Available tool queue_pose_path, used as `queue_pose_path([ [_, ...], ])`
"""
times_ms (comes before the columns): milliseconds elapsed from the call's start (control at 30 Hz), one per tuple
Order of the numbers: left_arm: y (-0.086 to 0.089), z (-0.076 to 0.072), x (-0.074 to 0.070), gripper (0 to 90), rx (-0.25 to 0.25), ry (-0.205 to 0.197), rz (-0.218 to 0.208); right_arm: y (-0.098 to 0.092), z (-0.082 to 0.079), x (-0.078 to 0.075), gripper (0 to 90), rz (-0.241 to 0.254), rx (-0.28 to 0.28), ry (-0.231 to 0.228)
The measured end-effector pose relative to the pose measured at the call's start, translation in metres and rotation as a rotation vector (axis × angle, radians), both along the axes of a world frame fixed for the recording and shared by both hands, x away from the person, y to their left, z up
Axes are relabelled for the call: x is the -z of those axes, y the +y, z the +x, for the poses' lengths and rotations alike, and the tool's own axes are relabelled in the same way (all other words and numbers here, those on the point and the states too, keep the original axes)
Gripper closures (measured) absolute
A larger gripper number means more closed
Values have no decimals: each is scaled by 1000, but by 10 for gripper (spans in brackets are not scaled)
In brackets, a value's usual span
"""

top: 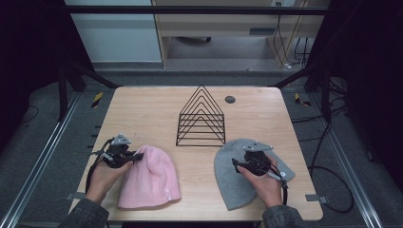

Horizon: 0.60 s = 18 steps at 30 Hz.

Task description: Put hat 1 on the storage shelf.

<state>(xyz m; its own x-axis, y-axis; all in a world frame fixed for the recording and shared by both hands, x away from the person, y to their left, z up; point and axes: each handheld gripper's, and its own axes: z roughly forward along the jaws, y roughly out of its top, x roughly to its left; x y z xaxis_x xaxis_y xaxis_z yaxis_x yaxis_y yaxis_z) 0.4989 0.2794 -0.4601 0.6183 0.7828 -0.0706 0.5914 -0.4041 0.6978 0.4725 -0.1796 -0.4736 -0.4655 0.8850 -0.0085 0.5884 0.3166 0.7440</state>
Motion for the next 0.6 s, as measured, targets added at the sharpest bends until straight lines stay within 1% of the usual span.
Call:
queue_pose_path([
  [100, -3, -3, -5, 801, 9, -25, -8, -1, 1, 0, 348, 5, 4, -1],
  [167, -5, -5, -7, 802, 11, -42, 3, -2, 2, 0, 347, 4, 5, -3],
  [267, -6, -8, -10, 803, 17, -55, 0, -2, 4, 1, 343, 5, 9, -3],
  [300, -6, -9, -11, 803, 20, -63, 9, -2, 4, 1, 342, 2, 8, -5],
  [333, -6, -9, -11, 803, 20, -63, 9, -2, 4, 1, 342, 2, 8, -5],
  [367, -6, -10, -12, 803, 17, -66, 2, -1, 1, 0, 340, 8, 12, -8],
  [533, -4, -15, -18, 804, 16, -99, -10, 0, -2, -2, 338, 0, 15, -21],
  [600, -4, -15, -20, 805, 21, -104, -8, 0, -1, -2, 339, 1, 11, -19],
])
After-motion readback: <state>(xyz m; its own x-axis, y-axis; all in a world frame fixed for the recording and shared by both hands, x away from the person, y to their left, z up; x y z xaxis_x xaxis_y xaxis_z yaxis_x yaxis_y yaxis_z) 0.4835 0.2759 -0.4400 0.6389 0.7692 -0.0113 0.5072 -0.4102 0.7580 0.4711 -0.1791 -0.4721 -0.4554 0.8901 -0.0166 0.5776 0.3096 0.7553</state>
